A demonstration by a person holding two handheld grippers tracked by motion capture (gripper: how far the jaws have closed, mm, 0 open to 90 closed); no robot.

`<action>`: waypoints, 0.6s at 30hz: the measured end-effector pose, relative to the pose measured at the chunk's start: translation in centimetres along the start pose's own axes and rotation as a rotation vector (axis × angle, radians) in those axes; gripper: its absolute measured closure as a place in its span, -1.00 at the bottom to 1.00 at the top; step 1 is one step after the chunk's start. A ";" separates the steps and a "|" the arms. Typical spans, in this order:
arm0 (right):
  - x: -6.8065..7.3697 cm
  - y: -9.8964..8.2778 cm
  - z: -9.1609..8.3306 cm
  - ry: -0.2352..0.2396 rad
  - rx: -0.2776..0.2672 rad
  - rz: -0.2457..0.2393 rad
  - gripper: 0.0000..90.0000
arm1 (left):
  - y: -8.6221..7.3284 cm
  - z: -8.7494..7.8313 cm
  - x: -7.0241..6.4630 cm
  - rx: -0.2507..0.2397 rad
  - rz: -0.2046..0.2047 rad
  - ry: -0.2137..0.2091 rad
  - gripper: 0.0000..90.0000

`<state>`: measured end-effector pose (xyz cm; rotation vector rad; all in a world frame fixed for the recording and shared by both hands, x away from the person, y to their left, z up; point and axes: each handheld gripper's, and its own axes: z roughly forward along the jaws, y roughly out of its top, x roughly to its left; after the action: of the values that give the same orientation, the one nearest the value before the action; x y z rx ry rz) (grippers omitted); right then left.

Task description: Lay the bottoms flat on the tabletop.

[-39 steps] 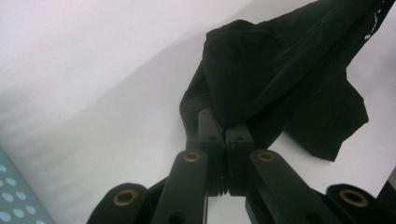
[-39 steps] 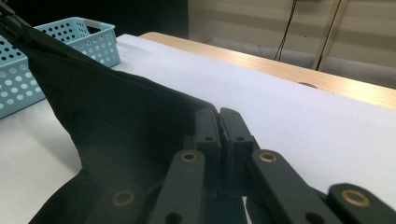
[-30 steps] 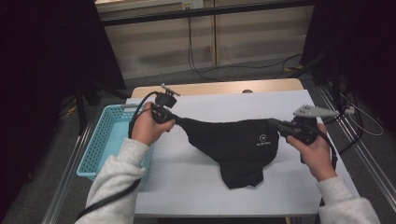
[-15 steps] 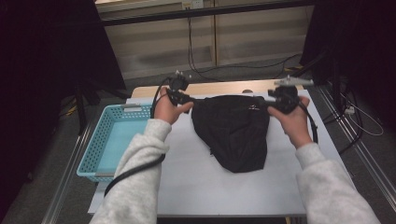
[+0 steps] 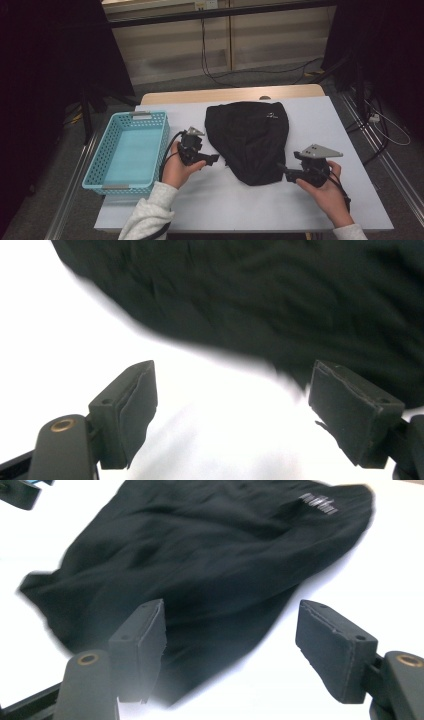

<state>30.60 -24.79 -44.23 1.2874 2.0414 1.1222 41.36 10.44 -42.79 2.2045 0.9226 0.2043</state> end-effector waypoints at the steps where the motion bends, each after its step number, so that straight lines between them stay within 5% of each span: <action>1: 0.4 -0.3 0.1 0.005 0.005 -0.003 -0.39 | -0.5 0.0 -0.1 -0.001 0.011 0.002 -0.58; 6: 1.2 -0.6 0.6 0.026 0.028 -0.026 -0.28 | -2.1 0.2 -0.4 -0.013 0.011 0.002 -0.58; 12: 2.0 -0.4 0.9 0.060 0.035 -0.037 -0.24 | -2.1 0.2 -0.7 -0.012 0.032 0.003 -0.59; 18: 3.5 -0.6 2.4 0.122 0.091 -0.099 -0.10 | -2.0 0.3 -1.0 -0.031 0.043 0.008 -0.59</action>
<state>30.55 -20.89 -45.94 1.1711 2.2429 1.0981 39.62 10.55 -44.27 2.1980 0.8716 0.2466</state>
